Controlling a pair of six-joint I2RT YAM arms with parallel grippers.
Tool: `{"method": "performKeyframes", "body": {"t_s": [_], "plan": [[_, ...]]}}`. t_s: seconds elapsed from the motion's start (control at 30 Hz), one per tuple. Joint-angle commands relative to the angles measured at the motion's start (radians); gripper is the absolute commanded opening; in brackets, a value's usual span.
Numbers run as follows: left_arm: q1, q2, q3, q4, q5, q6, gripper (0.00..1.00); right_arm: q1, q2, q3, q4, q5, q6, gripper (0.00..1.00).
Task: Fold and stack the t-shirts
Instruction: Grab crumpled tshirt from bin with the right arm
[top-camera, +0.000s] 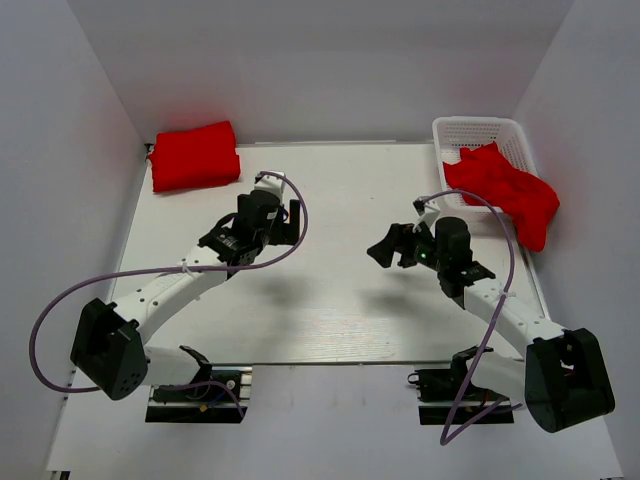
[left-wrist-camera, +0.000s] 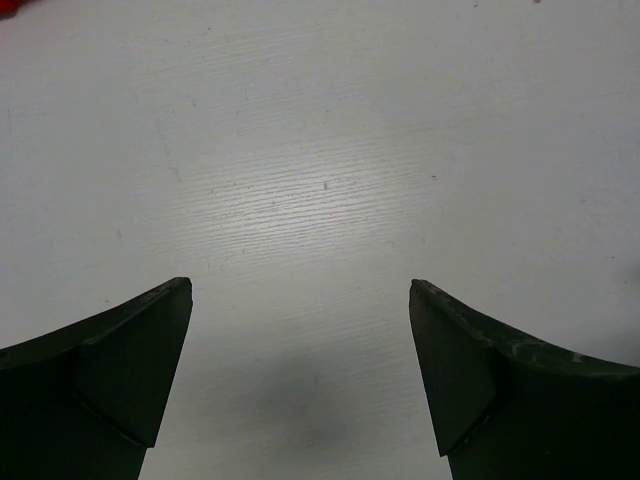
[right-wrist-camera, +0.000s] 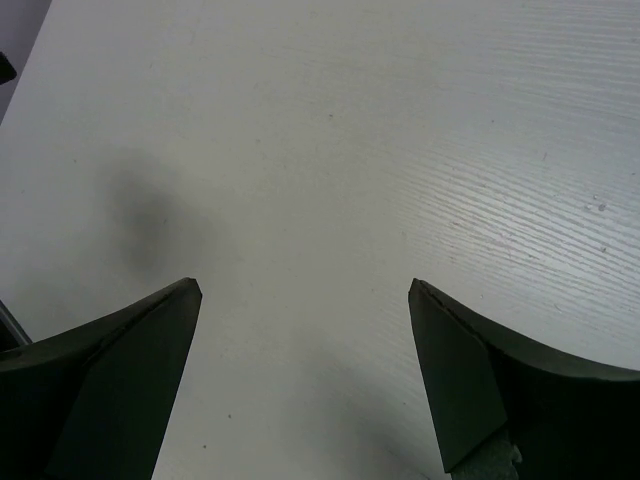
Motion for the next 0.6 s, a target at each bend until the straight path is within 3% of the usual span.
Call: {"method": "performKeyframes", "body": {"t_s": [0.0, 0.13, 0.27, 0.37, 0.4, 0.57], "plan": [[-0.005, -0.020, -0.013, 0.007, -0.002, -0.011, 1.00, 0.001, -0.013, -0.001, 0.054, -0.045, -0.013, 0.90], [-0.005, -0.055, -0.047, 0.044, 0.032, -0.002, 1.00, 0.000, -0.022, -0.024, 0.123, -0.085, 0.040, 0.90], [-0.005, -0.077, -0.068, 0.054, 0.032, -0.002, 1.00, -0.003, 0.012, 0.002, 0.116, -0.019, 0.012, 0.90], [-0.005, -0.077, -0.079, 0.064, 0.052, -0.002, 1.00, -0.011, 0.082, 0.118, -0.014, 0.102, -0.019, 0.90], [-0.005, -0.077, -0.079, 0.074, 0.061, -0.002, 1.00, -0.014, 0.137, 0.206, -0.062, 0.231, -0.022, 0.90], [-0.005, -0.095, -0.097, 0.083, 0.075, 0.018, 1.00, -0.095, 0.311, 0.518, -0.301, 0.375, -0.019, 0.90]]}}
